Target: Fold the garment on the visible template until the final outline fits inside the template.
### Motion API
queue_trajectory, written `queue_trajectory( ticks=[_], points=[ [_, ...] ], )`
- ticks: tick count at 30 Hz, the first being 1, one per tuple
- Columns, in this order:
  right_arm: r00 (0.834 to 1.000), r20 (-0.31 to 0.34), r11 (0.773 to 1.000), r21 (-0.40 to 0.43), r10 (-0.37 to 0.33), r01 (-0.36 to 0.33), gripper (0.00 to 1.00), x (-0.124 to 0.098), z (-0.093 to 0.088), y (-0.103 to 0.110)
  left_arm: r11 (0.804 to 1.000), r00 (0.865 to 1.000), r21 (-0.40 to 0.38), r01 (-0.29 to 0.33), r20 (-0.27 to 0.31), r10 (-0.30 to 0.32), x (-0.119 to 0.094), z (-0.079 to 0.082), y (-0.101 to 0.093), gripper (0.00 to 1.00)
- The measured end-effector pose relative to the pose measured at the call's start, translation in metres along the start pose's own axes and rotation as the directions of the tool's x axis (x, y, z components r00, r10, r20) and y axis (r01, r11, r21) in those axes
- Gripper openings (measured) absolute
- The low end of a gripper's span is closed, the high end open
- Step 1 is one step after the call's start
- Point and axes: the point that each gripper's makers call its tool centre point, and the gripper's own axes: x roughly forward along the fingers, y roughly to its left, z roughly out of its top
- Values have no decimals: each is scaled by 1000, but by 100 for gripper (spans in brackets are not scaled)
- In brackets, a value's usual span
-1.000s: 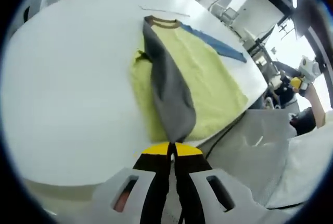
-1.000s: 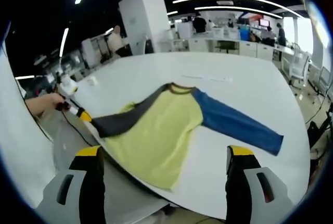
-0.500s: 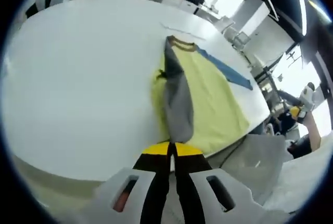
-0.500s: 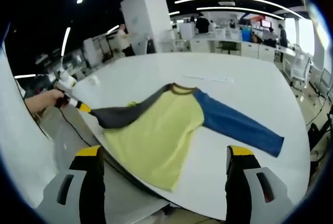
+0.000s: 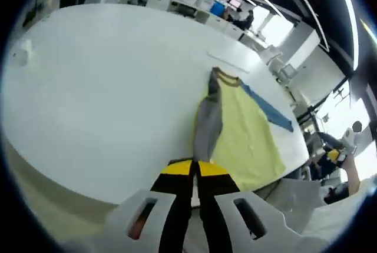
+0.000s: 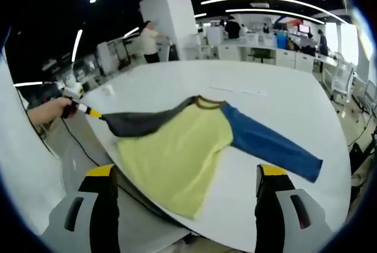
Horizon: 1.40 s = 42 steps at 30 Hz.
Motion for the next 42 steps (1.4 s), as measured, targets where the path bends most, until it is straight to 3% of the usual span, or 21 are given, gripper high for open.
queue_trajectory(
  ticks=[7,13,26,32,42],
  points=[
    [1000,-7,1000,7,-8,8,97,-3,-4,-2,998,999,-59,-22,39,24,-7,7,12,0],
    [1000,-4,1000,10,-17,17,97,-4,-3,-5,993,995,-107,-58,70,66,-13,15,34,0],
    [1000,-11,1000,12,-23,23,97,-5,-5,-5,976,989,-205,-75,107,98,0,26,65,0],
    [999,-10,999,16,-34,34,97,-8,-6,-8,978,983,-192,-83,147,112,-9,47,66,0],
    [999,-9,999,21,-43,43,97,-9,-7,-7,975,975,-191,-110,171,144,-9,64,75,0]
  ],
)
